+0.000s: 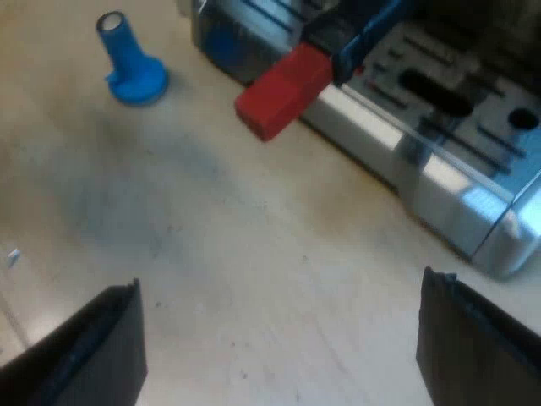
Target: Grind coffee beans and then tamp
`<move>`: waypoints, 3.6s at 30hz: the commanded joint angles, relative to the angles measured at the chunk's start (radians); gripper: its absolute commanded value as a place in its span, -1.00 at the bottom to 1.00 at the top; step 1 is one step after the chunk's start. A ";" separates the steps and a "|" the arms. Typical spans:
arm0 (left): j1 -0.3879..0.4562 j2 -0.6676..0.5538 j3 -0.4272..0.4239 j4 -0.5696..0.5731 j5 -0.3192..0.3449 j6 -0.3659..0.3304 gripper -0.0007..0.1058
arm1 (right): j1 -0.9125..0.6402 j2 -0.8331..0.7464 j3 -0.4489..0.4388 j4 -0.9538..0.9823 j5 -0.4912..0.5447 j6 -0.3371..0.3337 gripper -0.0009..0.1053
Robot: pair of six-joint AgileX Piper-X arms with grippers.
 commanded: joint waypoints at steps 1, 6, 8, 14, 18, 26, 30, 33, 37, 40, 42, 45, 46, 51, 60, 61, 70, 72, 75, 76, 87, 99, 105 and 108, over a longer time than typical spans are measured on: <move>-0.005 0.017 -0.002 -0.034 0.007 -0.010 0.19 | 0.064 0.019 0.035 -0.112 0.098 -0.007 0.31; -0.005 0.058 -0.002 -0.034 0.007 -0.010 0.19 | 0.196 0.052 0.111 -0.256 0.270 0.061 0.31; -0.005 0.074 -0.002 -0.034 0.007 -0.010 0.19 | 0.269 0.069 0.142 -0.314 0.381 0.079 0.31; -0.005 0.085 -0.002 -0.043 0.007 -0.010 0.19 | 0.461 0.147 0.210 -0.449 0.646 0.172 0.19; -0.005 0.085 -0.002 -0.043 0.022 -0.010 0.19 | 0.548 0.224 0.225 -0.510 0.763 0.244 0.00; -0.005 0.085 -0.002 -0.043 0.053 -0.010 0.19 | 0.590 0.414 0.224 -0.723 0.880 0.334 -0.18; -0.005 0.085 -0.002 -0.043 0.053 -0.010 0.19 | 0.590 0.485 0.224 -0.830 0.899 0.333 -0.41; -0.005 0.085 -0.002 -0.043 0.053 -0.010 0.19 | 0.590 0.548 0.224 -0.908 0.933 0.337 -0.54; -0.005 0.085 -0.002 -0.043 0.053 -0.010 0.19 | 0.590 0.606 0.224 -0.985 0.995 0.350 -0.54; -0.005 0.085 -0.002 -0.043 0.053 -0.010 0.19 | 0.590 0.636 0.224 -1.014 1.009 0.373 -0.64; -0.005 0.085 -0.002 -0.043 0.053 -0.010 0.19 | 0.590 0.656 0.224 -1.021 1.011 0.374 -0.76; -0.005 0.085 -0.002 -0.043 0.053 -0.010 0.19 | 0.588 0.685 0.224 -1.031 1.011 0.374 -0.91; -0.005 0.085 -0.002 -0.043 0.053 -0.010 0.19 | 0.588 0.697 0.224 -1.044 1.011 0.374 -0.91; -0.005 0.085 -0.002 -0.043 0.053 -0.010 0.19 | 0.588 0.737 0.224 -1.097 1.022 0.374 -0.91; -0.005 0.085 -0.002 -0.043 0.053 -0.010 0.19 | 0.586 0.780 0.223 -1.197 1.070 0.360 -0.91; -0.005 0.085 -0.002 -0.043 0.053 -0.010 0.19 | 0.583 0.780 0.223 -1.205 1.082 0.350 -0.91; -0.005 0.085 -0.002 -0.043 0.053 -0.010 0.19 | 0.507 0.780 0.223 -1.216 1.124 0.347 -0.91; -0.005 0.085 -0.002 -0.043 0.053 -0.010 0.19 | 0.505 0.780 0.223 -1.216 1.159 0.347 -0.91; -0.005 0.085 -0.002 -0.043 0.053 -0.010 0.19 | 0.505 0.780 0.223 -1.216 1.165 0.347 -0.91; -0.005 0.085 -0.002 -0.043 0.053 -0.010 0.19 | 0.505 0.780 0.223 -1.216 1.166 0.347 -0.91; -0.005 0.085 -0.002 -0.043 0.053 -0.010 0.19 | 0.618 0.780 0.223 -1.176 1.148 0.344 -0.62; -0.005 0.085 -0.002 -0.060 0.053 -0.010 0.19 | 0.741 0.733 0.213 -1.161 1.319 0.285 0.11; -0.005 0.085 -0.002 -0.063 0.053 -0.010 0.19 | 0.728 0.665 0.135 -1.053 1.315 0.230 0.29; -0.005 0.085 -0.002 -0.063 0.053 -0.010 0.19 | 0.722 0.650 0.074 -0.947 1.315 0.234 0.31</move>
